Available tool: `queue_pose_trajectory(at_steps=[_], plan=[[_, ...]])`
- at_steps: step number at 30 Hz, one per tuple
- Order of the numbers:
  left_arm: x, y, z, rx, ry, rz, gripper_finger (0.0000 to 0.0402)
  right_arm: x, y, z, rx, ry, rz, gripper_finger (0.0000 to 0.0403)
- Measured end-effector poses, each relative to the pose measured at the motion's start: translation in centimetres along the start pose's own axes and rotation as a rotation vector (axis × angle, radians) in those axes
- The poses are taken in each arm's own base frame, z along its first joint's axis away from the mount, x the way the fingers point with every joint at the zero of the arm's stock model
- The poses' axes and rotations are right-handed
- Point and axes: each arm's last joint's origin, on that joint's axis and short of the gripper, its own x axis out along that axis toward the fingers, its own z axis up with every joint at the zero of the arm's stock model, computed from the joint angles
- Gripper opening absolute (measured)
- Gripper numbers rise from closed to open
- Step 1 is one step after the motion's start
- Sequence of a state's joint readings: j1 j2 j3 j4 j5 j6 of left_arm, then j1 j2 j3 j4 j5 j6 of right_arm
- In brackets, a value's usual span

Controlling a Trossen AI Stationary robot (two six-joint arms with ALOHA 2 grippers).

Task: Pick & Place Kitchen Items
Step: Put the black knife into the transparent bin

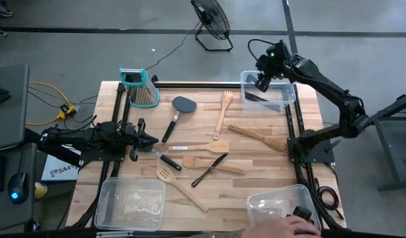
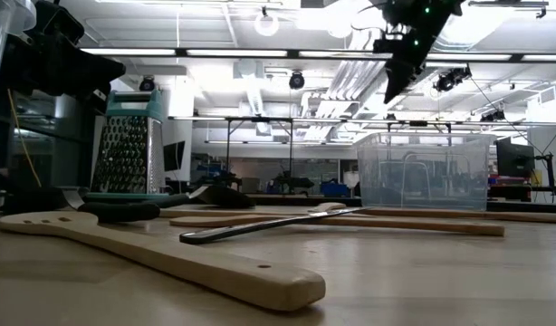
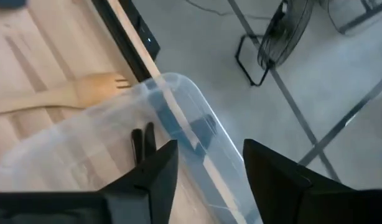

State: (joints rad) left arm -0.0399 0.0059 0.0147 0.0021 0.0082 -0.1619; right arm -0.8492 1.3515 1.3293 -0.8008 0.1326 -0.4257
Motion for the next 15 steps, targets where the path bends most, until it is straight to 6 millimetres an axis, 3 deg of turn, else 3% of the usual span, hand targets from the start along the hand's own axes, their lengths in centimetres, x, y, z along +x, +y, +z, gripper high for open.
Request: queue_pose_trajectory(at_steps=[9,15], plan=[[0.0,0.0,0.0,0.0,0.0,0.0,0.0006,-2.3,3.0,1.2,-0.077,-0.111,0.09,0.0186],[0.0,0.0,0.0,0.0,0.0,0.0,0.0006,-4.6,4.6,1.1,-0.039,-0.159,0.157,0.0186]])
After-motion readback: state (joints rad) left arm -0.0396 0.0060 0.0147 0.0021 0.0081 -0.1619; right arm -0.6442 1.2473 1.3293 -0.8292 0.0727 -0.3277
